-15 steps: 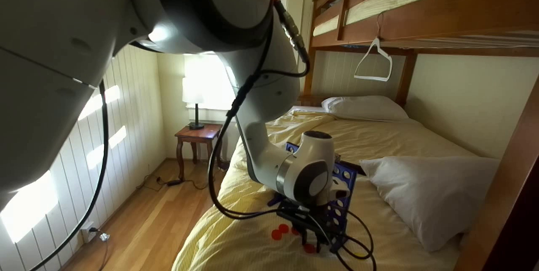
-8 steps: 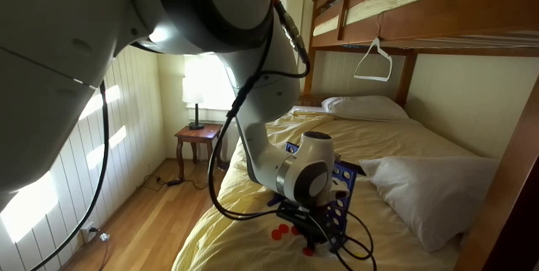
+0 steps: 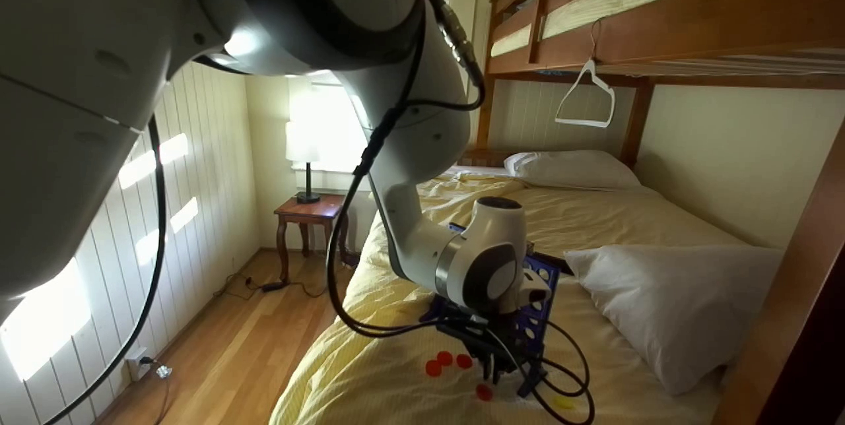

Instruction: Put one orange disc in the blue board

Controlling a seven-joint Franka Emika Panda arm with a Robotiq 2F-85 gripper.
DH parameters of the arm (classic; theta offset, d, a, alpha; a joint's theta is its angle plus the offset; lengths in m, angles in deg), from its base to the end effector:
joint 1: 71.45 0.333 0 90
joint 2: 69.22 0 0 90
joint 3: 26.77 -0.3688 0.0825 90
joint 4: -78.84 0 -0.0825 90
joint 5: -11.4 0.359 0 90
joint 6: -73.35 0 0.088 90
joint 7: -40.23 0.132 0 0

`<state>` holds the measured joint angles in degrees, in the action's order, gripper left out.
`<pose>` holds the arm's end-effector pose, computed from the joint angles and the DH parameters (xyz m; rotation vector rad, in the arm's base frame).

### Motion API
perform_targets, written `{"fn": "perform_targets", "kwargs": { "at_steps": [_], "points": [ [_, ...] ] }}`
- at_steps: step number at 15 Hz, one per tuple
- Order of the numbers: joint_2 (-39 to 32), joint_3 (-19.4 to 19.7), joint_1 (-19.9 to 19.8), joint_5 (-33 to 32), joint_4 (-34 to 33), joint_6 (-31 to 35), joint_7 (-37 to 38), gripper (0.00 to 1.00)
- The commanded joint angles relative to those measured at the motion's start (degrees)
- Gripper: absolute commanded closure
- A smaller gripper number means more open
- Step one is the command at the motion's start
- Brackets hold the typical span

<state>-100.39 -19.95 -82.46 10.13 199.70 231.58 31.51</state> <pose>0.5768 -0.1820 0.2078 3.0395 -0.1801 0.1407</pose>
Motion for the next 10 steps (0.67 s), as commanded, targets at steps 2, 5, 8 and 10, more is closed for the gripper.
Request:
{"fn": "perform_targets", "kwargs": {
  "at_steps": [2,5,8,10],
  "points": [
    [2.56,-0.1,-0.04,-0.77,1.77,-1.02,0.08,0.46],
    [2.32,-0.1,0.09,-0.98,1.58,-1.98,-0.13,0.24],
    [2.0,-1.25,-0.94,0.21,1.85,-1.93,-0.99,0.04],
    [1.91,-2.53,-2.17,1.44,2.23,-1.42,-1.93,0.0]
  ]
}}
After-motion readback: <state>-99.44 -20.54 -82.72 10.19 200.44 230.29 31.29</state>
